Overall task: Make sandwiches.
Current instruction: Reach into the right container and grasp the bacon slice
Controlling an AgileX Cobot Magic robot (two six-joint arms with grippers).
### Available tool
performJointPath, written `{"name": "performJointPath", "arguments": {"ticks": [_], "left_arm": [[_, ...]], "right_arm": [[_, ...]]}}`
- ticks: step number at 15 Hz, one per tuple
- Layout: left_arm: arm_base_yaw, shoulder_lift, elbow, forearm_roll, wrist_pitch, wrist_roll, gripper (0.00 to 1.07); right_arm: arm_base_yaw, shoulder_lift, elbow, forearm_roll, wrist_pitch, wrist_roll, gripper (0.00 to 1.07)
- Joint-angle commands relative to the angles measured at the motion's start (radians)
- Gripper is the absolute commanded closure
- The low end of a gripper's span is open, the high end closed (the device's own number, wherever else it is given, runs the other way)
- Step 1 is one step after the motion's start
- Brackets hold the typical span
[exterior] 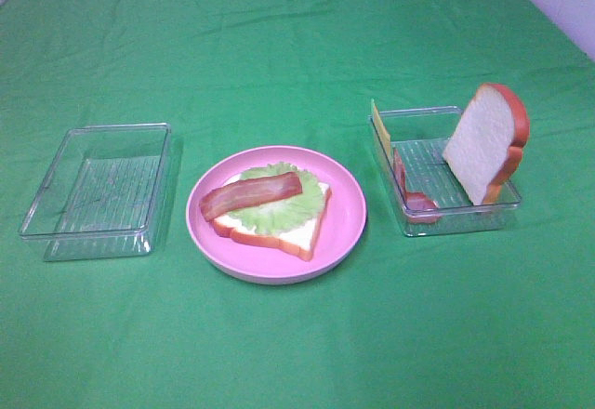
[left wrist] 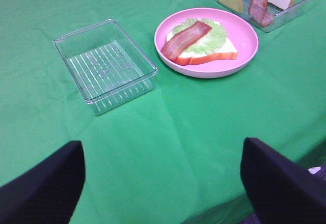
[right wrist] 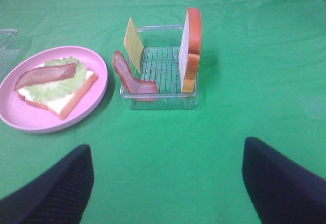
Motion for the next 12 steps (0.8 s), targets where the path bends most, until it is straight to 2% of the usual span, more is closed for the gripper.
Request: {"name": "performJointPath", "arguments": {"ticks": [1,4,6,10,12], "left_arm": [[-0.002,-0.021,0.001,-0.002,-0.012,0.005,0.27],[-0.002,-0.021,0.001,-0.002,-0.012,0.005,0.27],[-0.002,-0.021,0.001,-0.002,-0.012,0.005,0.27],[-0.002,-0.021,0.001,-0.002,-0.012,0.005,0.27],[-0.002,-0.021,0.001,-0.002,-0.012,0.005,0.27]], "right_arm": [[-0.008,0.117,-0.006,0.036,-0.167,-0.013,0.31],[-0.008,0.288,-0.007,0.110,-0.293,-0.013,0.31],[-0.008,0.464,-0.030,0.136,-0.354,-0.013,0.31],[-0.007,0.748,-0.189,0.183,-0.332,-0.032,0.32],[-0.007,0.874,-0.297,0.263,-0.299,-0.139,0.32]]}}
